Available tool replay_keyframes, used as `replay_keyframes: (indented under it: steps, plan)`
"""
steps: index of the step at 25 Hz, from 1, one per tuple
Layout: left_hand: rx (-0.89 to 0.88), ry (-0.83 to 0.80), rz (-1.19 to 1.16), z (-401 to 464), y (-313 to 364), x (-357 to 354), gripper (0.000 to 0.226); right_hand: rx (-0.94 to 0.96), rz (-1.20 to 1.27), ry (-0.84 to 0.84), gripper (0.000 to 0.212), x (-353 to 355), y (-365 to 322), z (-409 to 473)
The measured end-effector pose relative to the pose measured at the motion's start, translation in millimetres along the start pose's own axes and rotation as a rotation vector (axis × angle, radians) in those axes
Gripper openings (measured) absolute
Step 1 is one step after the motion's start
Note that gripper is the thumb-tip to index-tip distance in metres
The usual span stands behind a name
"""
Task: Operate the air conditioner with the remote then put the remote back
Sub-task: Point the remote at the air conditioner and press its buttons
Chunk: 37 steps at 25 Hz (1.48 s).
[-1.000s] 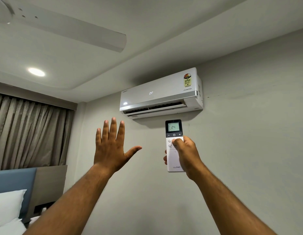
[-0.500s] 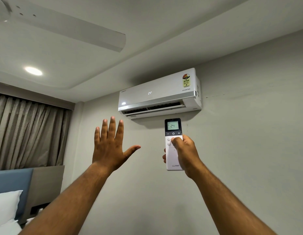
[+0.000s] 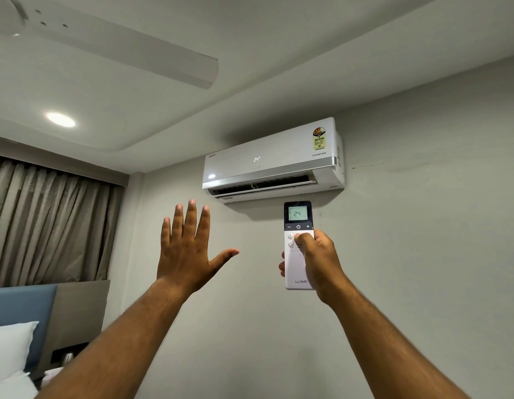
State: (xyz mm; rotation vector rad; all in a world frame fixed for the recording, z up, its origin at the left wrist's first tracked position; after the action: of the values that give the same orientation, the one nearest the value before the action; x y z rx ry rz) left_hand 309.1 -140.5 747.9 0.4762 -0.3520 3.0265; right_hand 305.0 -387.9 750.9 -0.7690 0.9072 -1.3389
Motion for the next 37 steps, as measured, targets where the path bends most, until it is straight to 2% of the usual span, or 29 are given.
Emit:
replay_keyframes:
  steps: [26,37]
  plan:
    - [-0.009,-0.020,0.005,-5.4,-5.0,-2.2,0.107,-0.009,-0.011,0.005,0.017,-3.6,0.3,3.5]
    - [-0.014,-0.021,0.003,-8.0,-4.2,-3.4,0.106,-0.008,0.005,0.003,0.014,-3.7,0.7,1.5]
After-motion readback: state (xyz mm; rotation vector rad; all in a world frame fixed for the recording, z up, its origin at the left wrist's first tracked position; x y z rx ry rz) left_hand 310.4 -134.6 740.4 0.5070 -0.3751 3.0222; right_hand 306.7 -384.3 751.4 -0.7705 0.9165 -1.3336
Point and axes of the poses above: each hand's wrist, its own z-axis towards the middle knuckle, its own x-axis out of the back of the hand, y = z × x, the point moved 2 cm from there along z, towards the middle knuckle, and after that the axes turned 12 degrees about -x, right-handed, at the moved point
